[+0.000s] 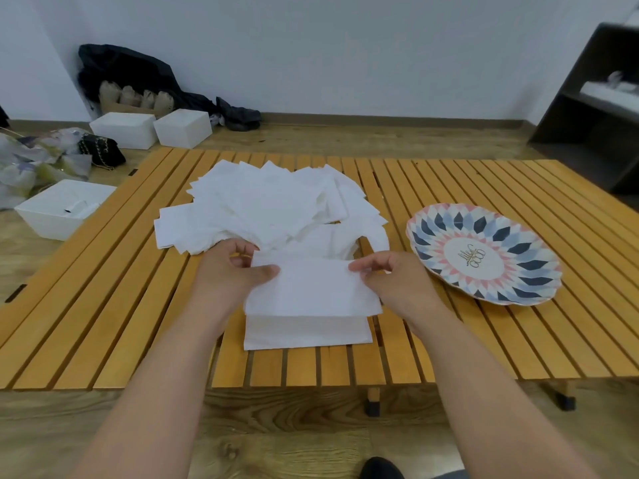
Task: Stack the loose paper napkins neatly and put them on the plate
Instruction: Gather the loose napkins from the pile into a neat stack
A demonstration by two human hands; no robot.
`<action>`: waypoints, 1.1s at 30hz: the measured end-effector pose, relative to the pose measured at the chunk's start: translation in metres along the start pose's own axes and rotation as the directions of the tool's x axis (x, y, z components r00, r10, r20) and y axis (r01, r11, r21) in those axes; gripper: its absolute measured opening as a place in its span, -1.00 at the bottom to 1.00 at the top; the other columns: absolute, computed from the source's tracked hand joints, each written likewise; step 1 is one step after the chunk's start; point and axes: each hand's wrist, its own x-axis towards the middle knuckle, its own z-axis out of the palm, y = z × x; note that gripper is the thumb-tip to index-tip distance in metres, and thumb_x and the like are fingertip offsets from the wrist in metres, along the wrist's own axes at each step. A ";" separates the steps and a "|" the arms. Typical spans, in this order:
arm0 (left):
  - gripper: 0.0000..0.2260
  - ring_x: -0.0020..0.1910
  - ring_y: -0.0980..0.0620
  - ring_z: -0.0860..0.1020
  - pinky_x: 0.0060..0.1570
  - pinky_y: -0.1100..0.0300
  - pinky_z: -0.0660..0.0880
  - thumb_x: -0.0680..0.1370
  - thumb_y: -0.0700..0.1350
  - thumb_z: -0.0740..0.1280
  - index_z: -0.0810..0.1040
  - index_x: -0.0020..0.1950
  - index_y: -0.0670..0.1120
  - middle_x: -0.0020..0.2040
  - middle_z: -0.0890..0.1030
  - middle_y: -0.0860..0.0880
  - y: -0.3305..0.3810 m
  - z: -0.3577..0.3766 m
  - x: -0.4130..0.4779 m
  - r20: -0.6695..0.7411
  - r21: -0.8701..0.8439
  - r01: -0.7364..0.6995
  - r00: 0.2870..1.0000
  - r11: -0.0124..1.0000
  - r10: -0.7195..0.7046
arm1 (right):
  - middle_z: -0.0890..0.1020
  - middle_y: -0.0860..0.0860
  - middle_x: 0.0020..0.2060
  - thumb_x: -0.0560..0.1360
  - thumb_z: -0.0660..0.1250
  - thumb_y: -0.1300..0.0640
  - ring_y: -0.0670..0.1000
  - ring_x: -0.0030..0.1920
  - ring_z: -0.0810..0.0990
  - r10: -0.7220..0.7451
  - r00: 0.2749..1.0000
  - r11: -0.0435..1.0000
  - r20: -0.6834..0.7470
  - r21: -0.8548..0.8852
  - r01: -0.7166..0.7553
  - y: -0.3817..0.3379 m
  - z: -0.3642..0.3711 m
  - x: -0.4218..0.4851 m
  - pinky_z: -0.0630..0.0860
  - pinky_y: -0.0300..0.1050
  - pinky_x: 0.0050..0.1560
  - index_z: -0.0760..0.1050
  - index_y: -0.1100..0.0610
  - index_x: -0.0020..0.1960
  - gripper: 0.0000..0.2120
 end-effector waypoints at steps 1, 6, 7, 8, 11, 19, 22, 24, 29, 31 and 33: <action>-0.78 -0.06 -0.16 0.62 -0.18 0.09 0.49 0.38 -0.28 0.50 0.49 -0.14 -0.11 -0.05 0.65 -0.19 -0.001 0.000 0.001 0.004 0.059 -0.020 1.000 0.998 0.020 | 0.57 -0.15 -0.08 0.56 0.25 0.28 -0.20 -0.09 0.48 0.003 1.000 0.998 0.021 -0.065 -0.002 0.003 0.001 0.002 0.42 -0.38 -0.17 0.62 -0.01 -0.14 -0.74; -0.78 -0.13 0.00 0.59 -0.18 0.10 0.50 0.39 -0.19 0.50 0.47 -0.18 -0.01 -0.13 0.62 -0.03 -0.011 -0.001 0.006 0.016 0.381 -0.035 0.999 0.924 0.032 | 0.60 -0.05 0.10 0.55 0.25 0.25 -0.08 0.11 0.52 0.013 0.998 0.957 0.057 -0.291 0.004 0.015 0.011 0.010 0.44 -0.29 -0.13 0.62 -0.05 -0.12 -0.74; -0.78 -0.14 0.03 0.57 -0.24 0.13 0.48 0.39 -0.16 0.50 0.46 -0.17 0.01 -0.12 0.61 -0.01 -0.013 -0.001 0.006 0.017 0.451 -0.042 0.999 0.892 0.039 | 0.60 -0.05 0.11 0.54 0.25 0.25 -0.08 0.13 0.52 0.016 0.998 0.947 0.064 -0.322 0.005 0.017 0.011 0.011 0.44 -0.26 -0.09 0.63 -0.06 -0.10 -0.74; -0.78 -0.16 0.06 0.55 -0.29 0.17 0.45 0.40 -0.14 0.49 0.45 -0.17 0.03 -0.12 0.60 0.00 -0.014 0.000 0.006 0.020 0.509 -0.053 0.999 0.859 0.050 | 0.59 -0.06 0.12 0.54 0.25 0.25 -0.08 0.12 0.52 0.020 0.997 0.934 0.071 -0.356 0.007 0.018 0.012 0.011 0.45 -0.25 -0.07 0.62 -0.06 -0.08 -0.74; -0.79 -0.23 0.13 0.49 -0.36 0.22 0.39 0.43 -0.11 0.47 0.46 -0.07 0.00 -0.16 0.54 0.03 -0.018 0.003 0.005 0.034 0.600 -0.071 0.997 0.797 0.063 | 0.58 -0.07 0.16 0.55 0.23 0.23 -0.11 0.03 0.51 0.012 0.996 0.887 0.083 -0.460 0.027 0.020 0.014 0.011 0.47 -0.26 -0.14 0.62 -0.05 0.00 -0.75; -0.67 -0.07 0.02 0.51 -0.19 0.09 0.50 0.44 -0.04 0.45 0.37 0.09 0.02 -0.01 0.50 0.02 -0.022 0.007 0.003 0.034 0.773 -0.074 0.997 0.630 0.075 | 0.53 -0.09 0.13 0.53 0.28 0.11 -0.07 0.01 0.51 -0.036 0.991 0.764 0.132 -0.636 0.112 0.020 0.014 0.008 0.50 -0.19 -0.07 0.52 -0.08 0.04 -0.86; -0.71 0.10 0.06 0.42 -0.18 0.17 0.41 0.46 -0.06 0.41 0.41 0.11 0.05 0.11 0.42 0.07 -0.017 0.010 -0.001 0.072 0.811 -0.218 0.958 0.544 0.277 | 0.43 -0.06 0.08 0.50 0.29 -0.03 -0.05 -0.12 0.51 -0.131 0.986 0.652 0.107 -0.740 0.166 0.013 0.011 0.006 0.47 -0.18 -0.25 0.47 -0.04 0.04 -0.86; -0.85 0.08 0.11 0.42 -0.16 0.18 0.46 0.49 -0.05 0.37 0.44 0.00 0.08 0.05 0.42 0.11 -0.013 0.016 -0.006 0.157 0.786 -0.328 0.926 0.523 0.344 | 0.41 -0.05 0.02 0.49 0.27 -0.01 -0.05 -0.16 0.47 -0.266 0.964 0.633 0.020 -0.751 0.190 0.007 0.009 0.006 0.40 -0.19 -0.32 0.45 0.02 0.00 -0.86; -0.92 -0.02 0.13 0.46 -0.17 0.20 0.47 0.54 0.04 0.29 0.50 0.00 0.09 -0.02 0.45 0.12 -0.021 0.029 -0.012 0.377 0.777 -0.450 0.893 0.441 0.246 | 0.45 0.03 0.19 0.43 0.34 0.11 0.07 0.22 0.41 -0.497 0.862 0.519 -0.096 -0.829 0.207 0.011 0.007 0.013 0.42 -0.11 -0.03 0.54 0.09 0.03 -0.82; -0.90 0.02 0.12 0.45 -0.15 0.22 0.45 0.54 0.04 0.29 0.51 0.02 0.08 -0.02 0.45 0.11 -0.024 0.030 -0.011 0.400 0.786 -0.449 0.894 0.425 0.203 | 0.40 0.05 0.32 0.44 0.34 0.11 0.11 0.35 0.32 -0.467 0.880 0.508 -0.089 -0.841 0.185 0.014 0.007 0.014 0.42 -0.01 0.15 0.54 0.08 0.14 -0.72; -0.90 0.02 0.12 0.44 -0.15 0.23 0.43 0.54 0.04 0.30 0.52 0.02 0.08 -0.02 0.45 0.11 -0.025 0.029 -0.010 0.405 0.784 -0.450 0.893 0.429 0.197 | 0.30 0.03 0.43 0.48 0.31 0.10 0.09 0.45 0.19 -0.398 0.915 0.531 -0.066 -0.830 0.171 0.016 0.005 0.015 0.33 0.02 0.32 0.47 0.07 0.31 -0.61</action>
